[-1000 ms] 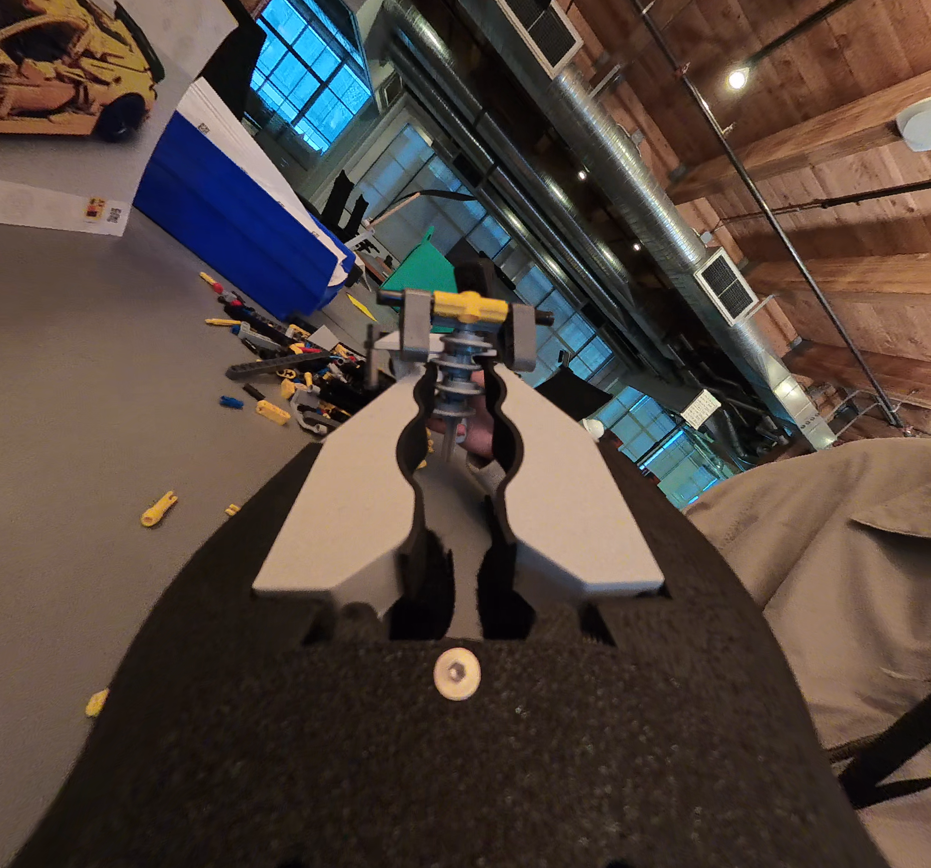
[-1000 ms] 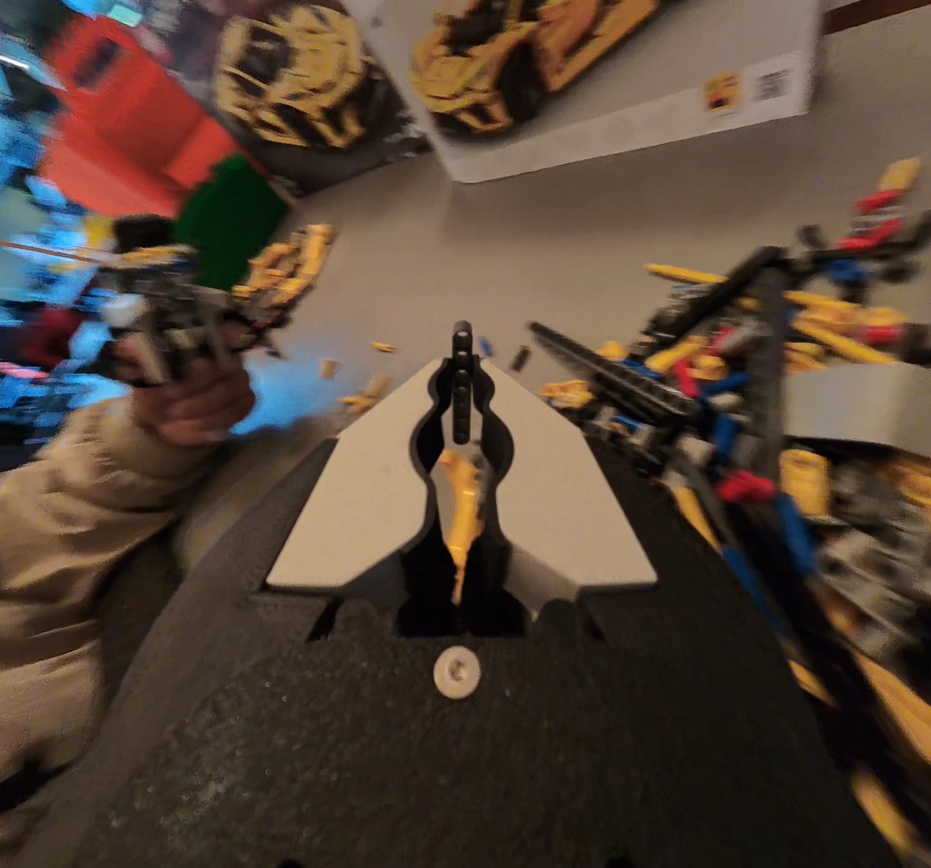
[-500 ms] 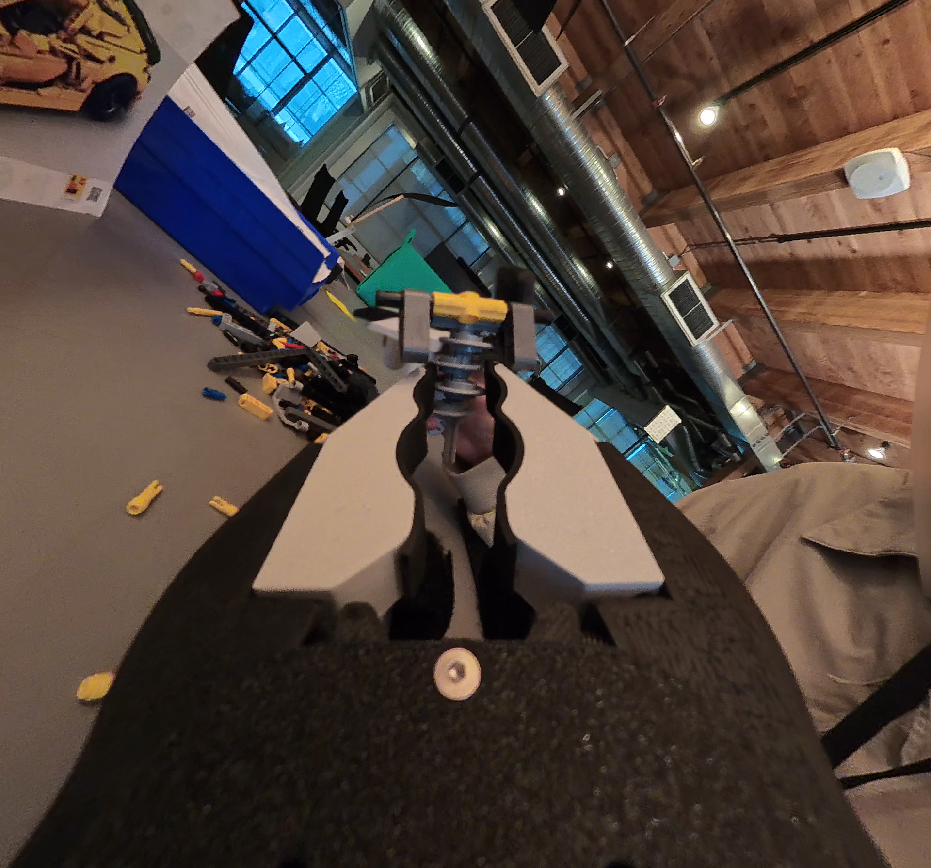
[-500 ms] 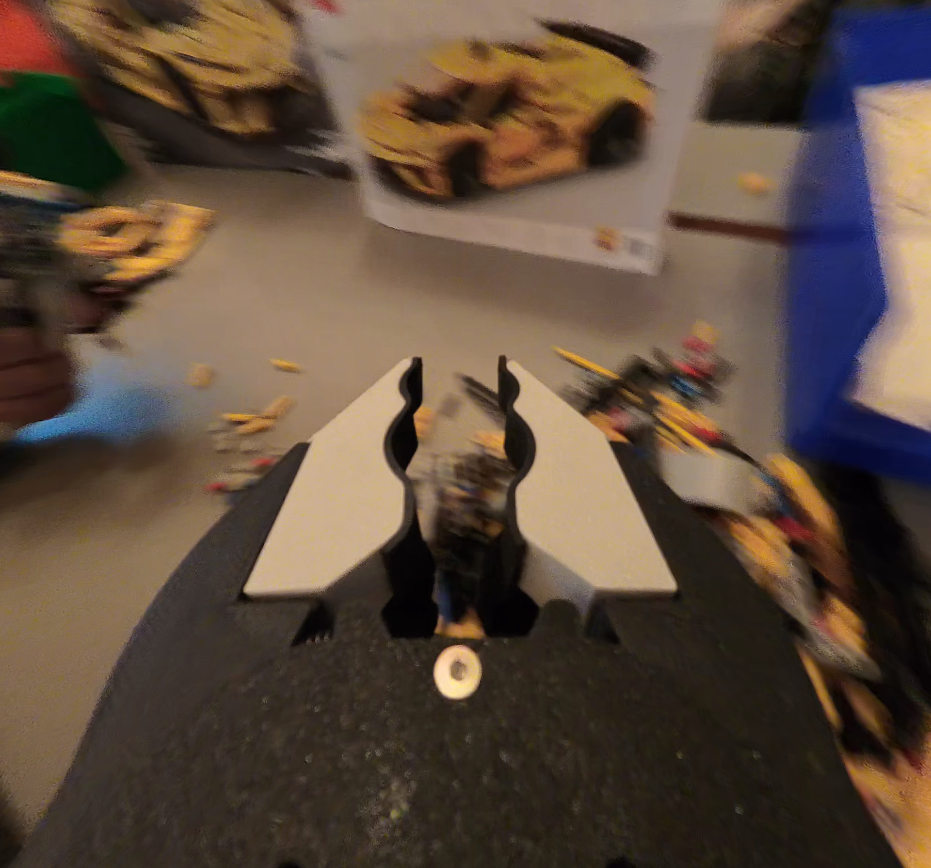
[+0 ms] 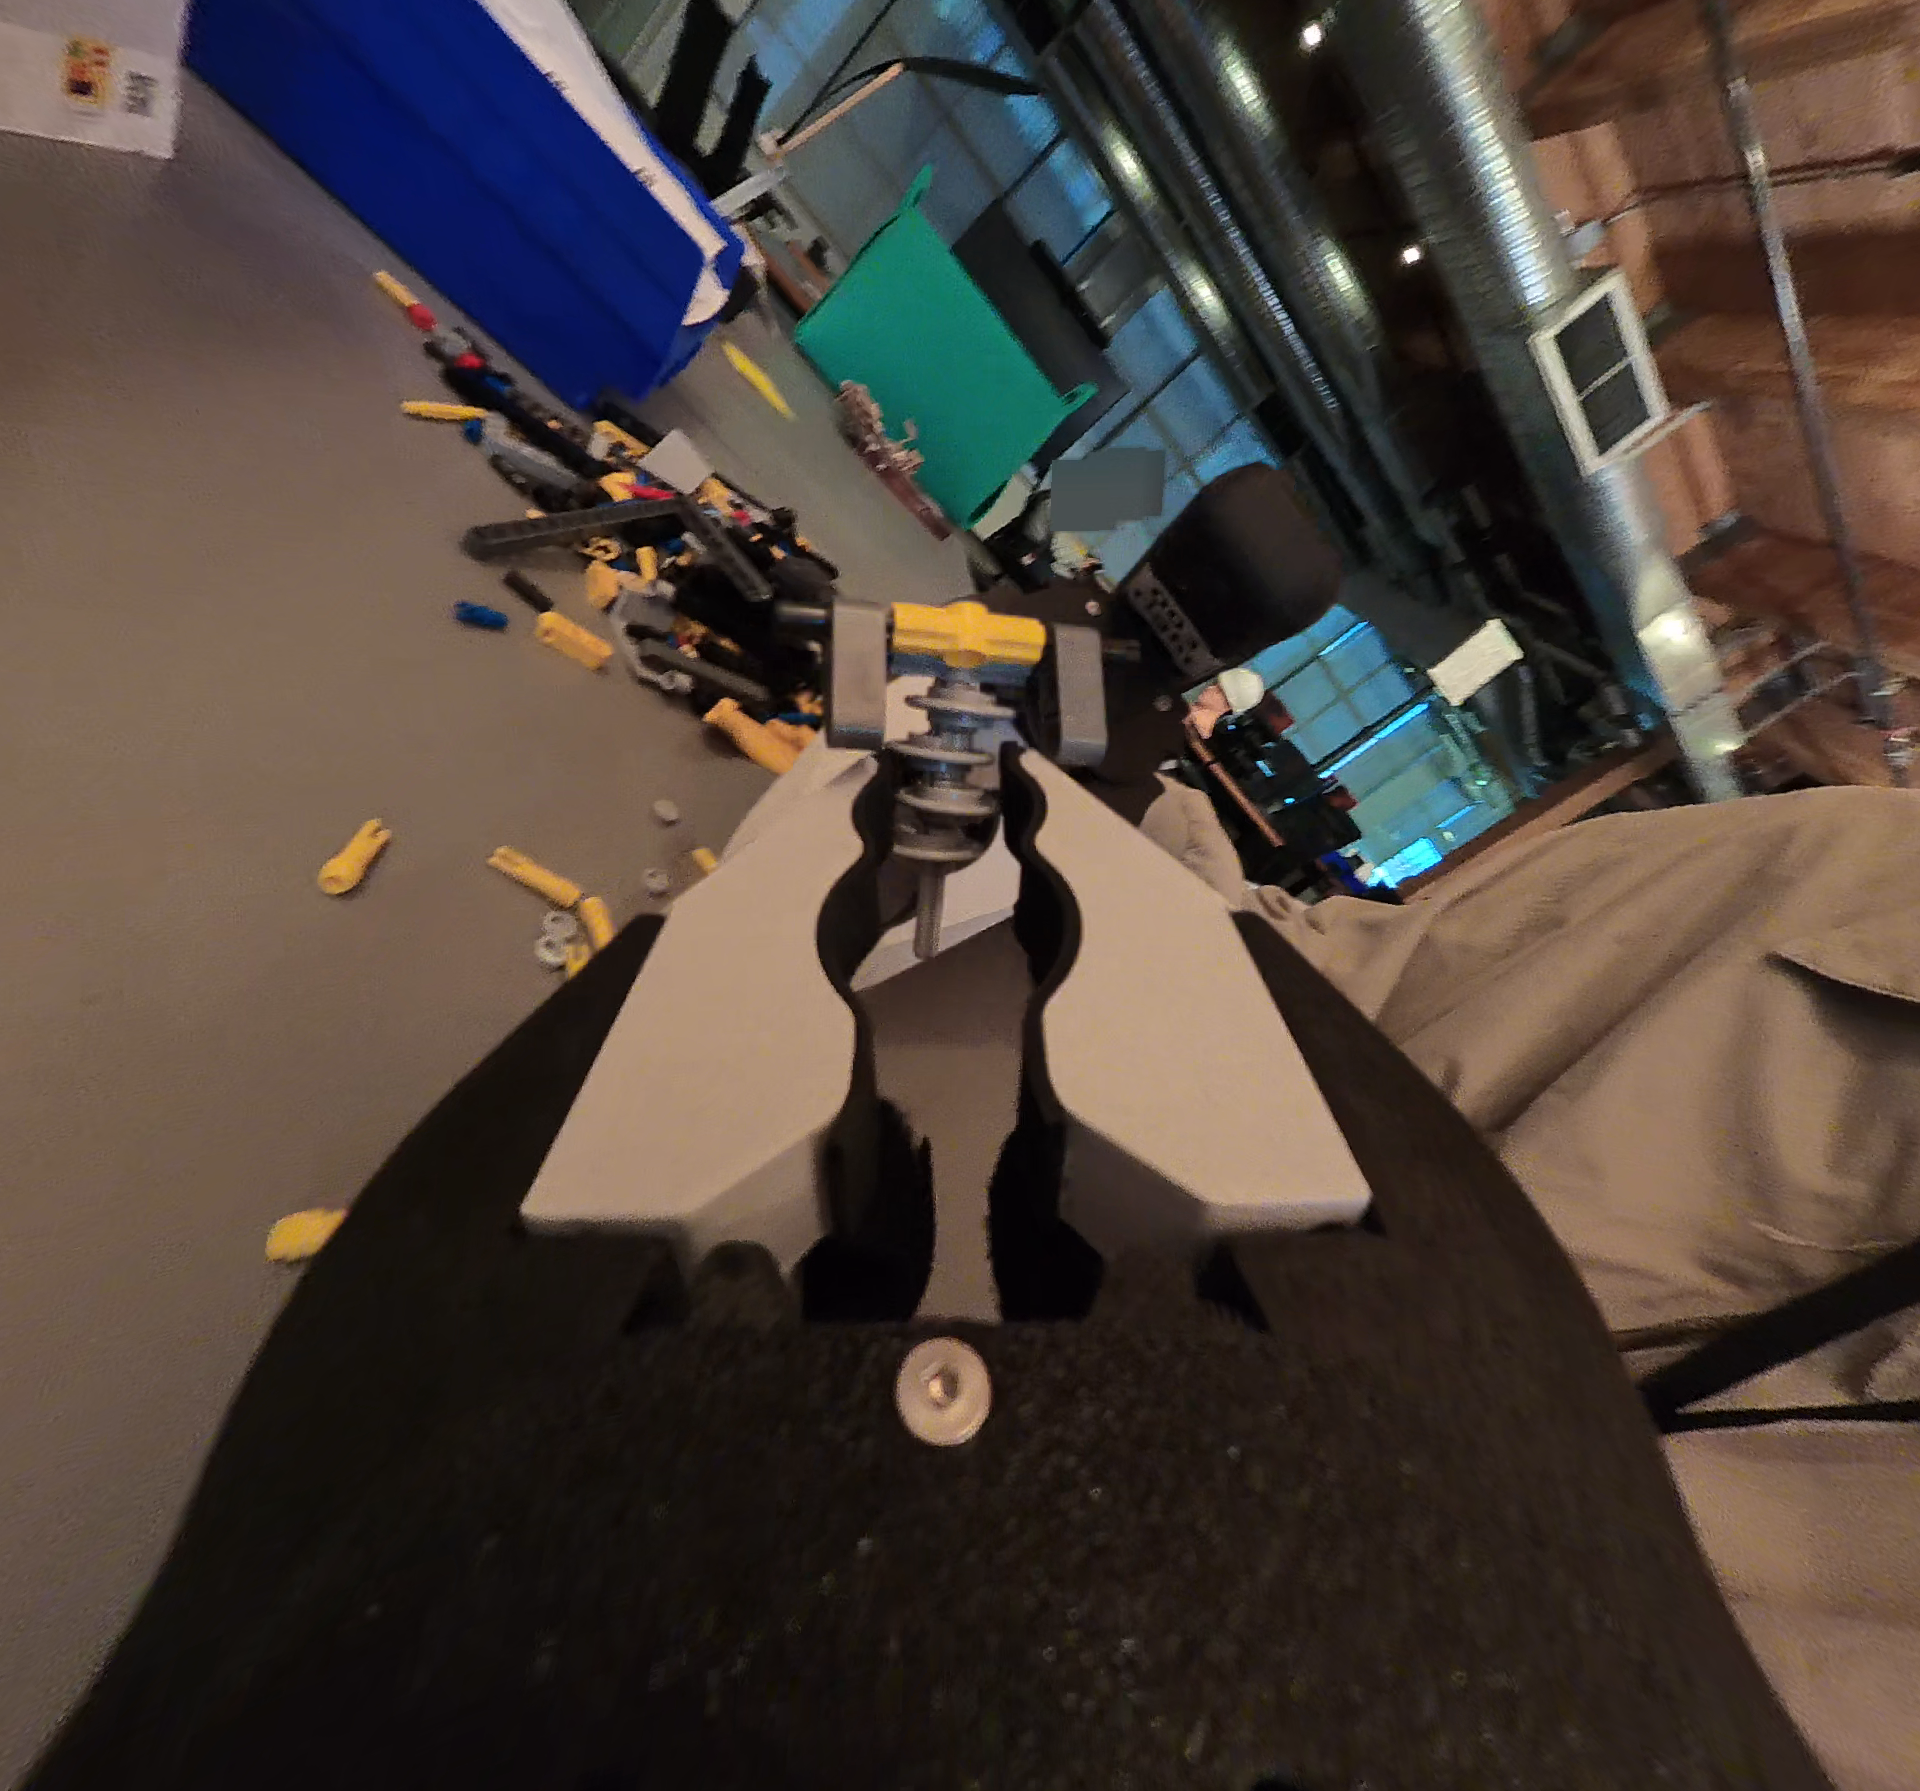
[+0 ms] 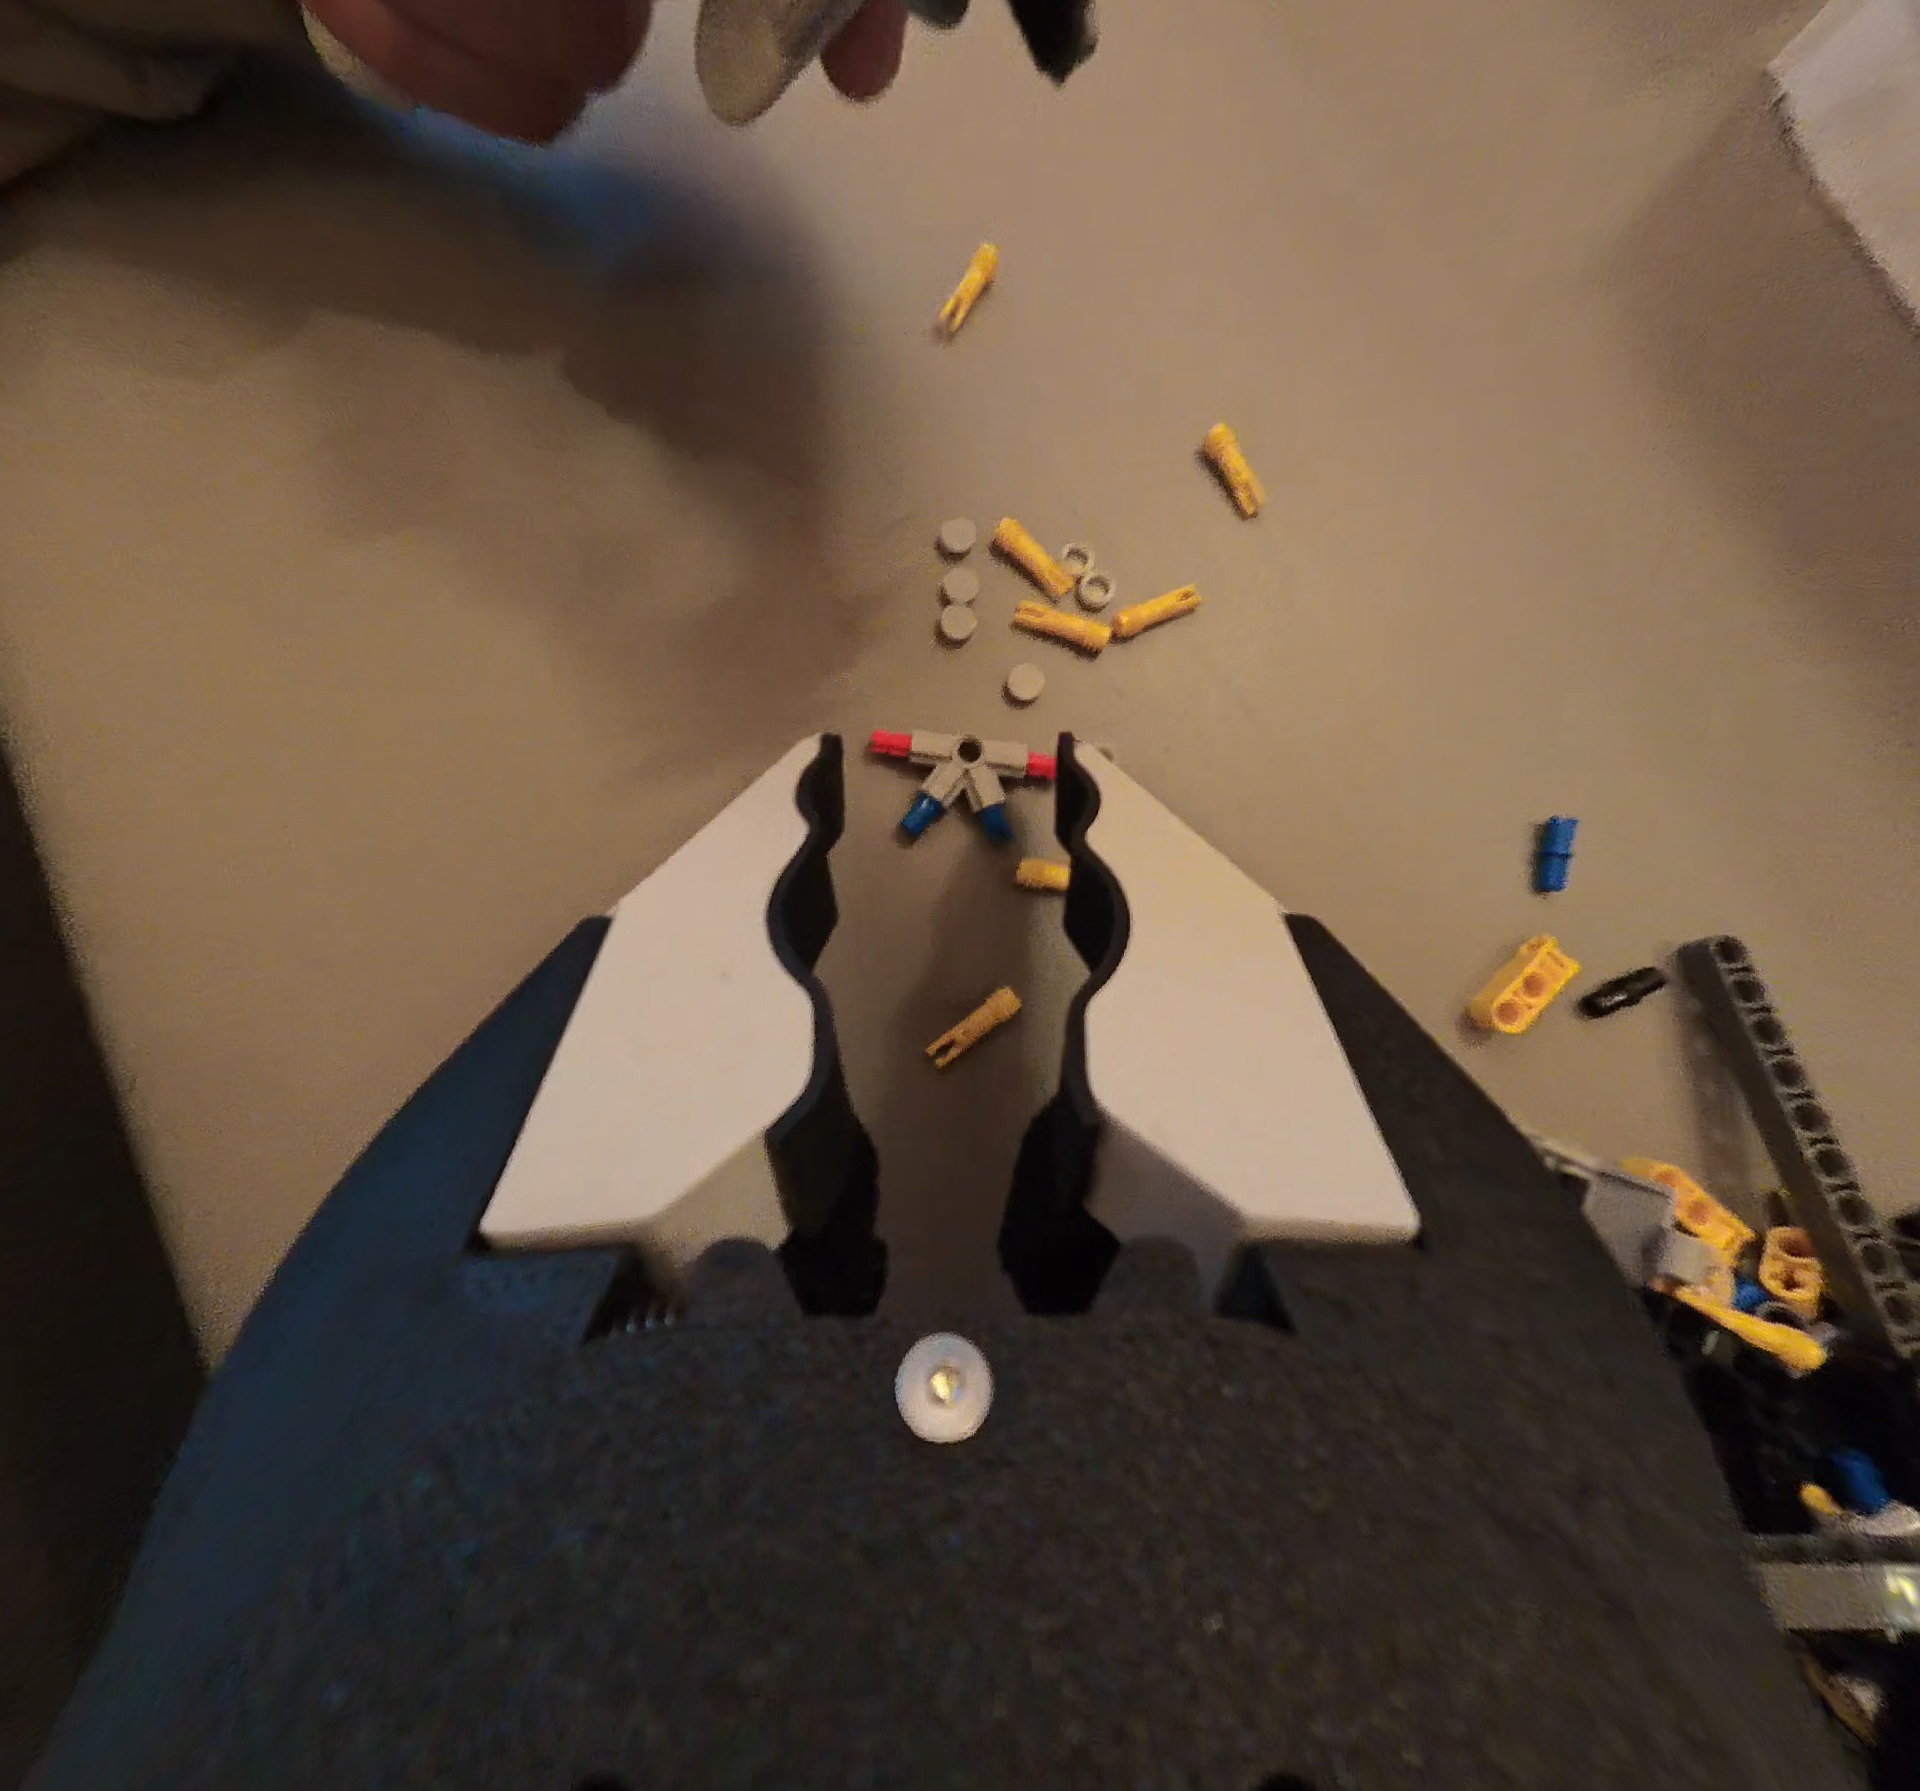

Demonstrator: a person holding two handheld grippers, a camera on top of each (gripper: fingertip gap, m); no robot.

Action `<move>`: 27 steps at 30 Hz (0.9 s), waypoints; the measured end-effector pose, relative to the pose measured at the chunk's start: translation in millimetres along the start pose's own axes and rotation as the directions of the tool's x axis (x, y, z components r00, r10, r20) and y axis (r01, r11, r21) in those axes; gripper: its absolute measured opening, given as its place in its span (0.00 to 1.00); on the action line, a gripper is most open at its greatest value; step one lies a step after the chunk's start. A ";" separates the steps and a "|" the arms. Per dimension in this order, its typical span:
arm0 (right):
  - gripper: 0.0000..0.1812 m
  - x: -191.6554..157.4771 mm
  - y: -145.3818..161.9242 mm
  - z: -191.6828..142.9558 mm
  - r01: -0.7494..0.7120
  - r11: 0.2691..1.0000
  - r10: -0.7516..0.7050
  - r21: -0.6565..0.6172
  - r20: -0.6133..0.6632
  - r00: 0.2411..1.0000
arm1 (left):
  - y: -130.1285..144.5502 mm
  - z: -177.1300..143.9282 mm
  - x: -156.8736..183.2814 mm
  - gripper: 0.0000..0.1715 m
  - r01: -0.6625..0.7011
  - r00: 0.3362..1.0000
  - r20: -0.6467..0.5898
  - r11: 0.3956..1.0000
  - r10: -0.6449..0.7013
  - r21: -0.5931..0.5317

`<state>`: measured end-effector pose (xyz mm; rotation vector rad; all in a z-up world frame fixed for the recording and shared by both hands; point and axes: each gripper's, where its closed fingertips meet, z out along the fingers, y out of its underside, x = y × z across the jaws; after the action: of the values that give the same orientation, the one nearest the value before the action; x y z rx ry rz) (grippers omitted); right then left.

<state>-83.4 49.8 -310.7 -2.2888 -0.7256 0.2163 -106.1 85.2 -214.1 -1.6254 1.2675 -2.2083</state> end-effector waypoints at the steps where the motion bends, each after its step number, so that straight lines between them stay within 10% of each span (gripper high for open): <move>1: 0.22 0.0 -8.6 -4.5 -0.008 0.999 0.008 0.050 0.003 1.000 | -1.0 0.9 4.6 0.11 -0.015 1.000 -0.020 1.000 0.015 0.007; 10: 0.26 -23.0 -106.9 -109.4 -0.361 0.642 0.018 0.676 0.457 0.889 | 3.8 8.6 67.0 0.11 -0.328 0.920 -0.199 0.941 0.337 0.078; 19: 0.23 -20.7 -107.7 -97.4 -0.194 0.690 0.005 0.698 0.264 0.965 | 18.7 21.9 30.0 0.11 -0.470 0.881 0.015 0.879 0.472 -0.075; 27: 0.24 9.2 -90.9 -66.7 -0.108 0.798 0.102 0.592 0.044 0.994 | -9.4 7.5 -28.2 0.11 -0.656 0.558 0.468 0.710 0.685 -0.257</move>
<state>-92.3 69.1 -199.6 -1.7185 -0.4456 0.4426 -84.8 102.4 -228.0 -1.2913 1.4366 -1.1494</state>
